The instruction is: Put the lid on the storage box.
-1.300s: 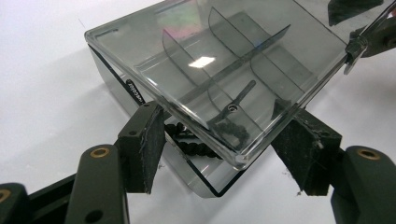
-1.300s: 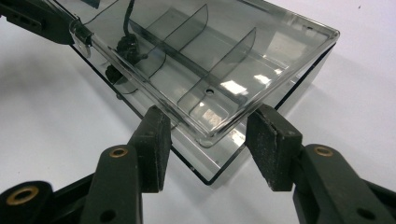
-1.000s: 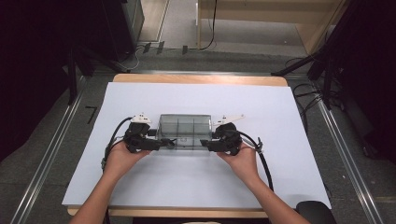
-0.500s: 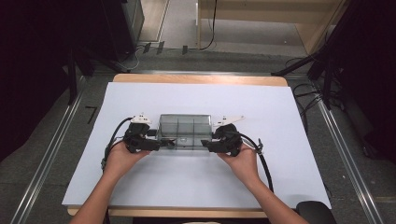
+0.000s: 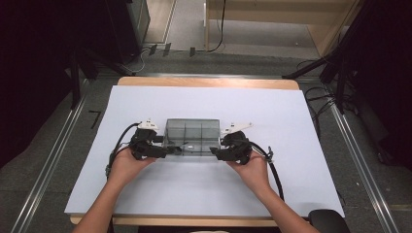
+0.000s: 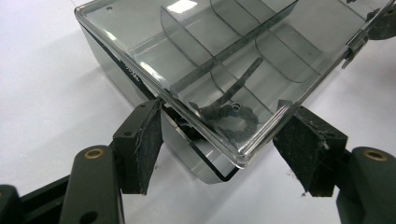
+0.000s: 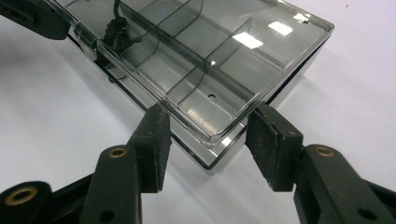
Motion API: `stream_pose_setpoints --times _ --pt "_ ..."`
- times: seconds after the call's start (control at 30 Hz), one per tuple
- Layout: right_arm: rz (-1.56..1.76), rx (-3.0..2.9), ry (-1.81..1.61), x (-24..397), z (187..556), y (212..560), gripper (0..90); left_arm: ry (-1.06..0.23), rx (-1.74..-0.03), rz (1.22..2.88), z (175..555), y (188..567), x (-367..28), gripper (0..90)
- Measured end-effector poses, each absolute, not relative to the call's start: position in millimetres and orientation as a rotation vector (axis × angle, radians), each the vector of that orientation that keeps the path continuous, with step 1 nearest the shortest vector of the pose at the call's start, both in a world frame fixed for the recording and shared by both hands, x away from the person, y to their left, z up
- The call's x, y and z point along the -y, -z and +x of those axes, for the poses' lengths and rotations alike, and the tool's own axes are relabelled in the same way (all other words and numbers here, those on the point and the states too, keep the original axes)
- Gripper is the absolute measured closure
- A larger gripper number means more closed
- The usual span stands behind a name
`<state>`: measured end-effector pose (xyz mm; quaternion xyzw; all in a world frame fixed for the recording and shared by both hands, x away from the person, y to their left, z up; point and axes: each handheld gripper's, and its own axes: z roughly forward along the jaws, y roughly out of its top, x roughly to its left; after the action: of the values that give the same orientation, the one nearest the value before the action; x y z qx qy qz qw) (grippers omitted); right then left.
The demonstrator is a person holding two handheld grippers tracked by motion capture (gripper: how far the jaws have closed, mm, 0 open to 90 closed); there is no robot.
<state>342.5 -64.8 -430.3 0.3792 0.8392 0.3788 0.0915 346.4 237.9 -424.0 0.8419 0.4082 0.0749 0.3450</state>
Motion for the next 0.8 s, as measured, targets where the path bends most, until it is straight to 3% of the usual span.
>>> stream_pose_setpoints --times 0.8 --pt "1.164 -2.504 -1.134 68.7 343.0 440.0 49.8 -0.169 -1.077 2.193 345.3 430.6 -238.9 32.1"
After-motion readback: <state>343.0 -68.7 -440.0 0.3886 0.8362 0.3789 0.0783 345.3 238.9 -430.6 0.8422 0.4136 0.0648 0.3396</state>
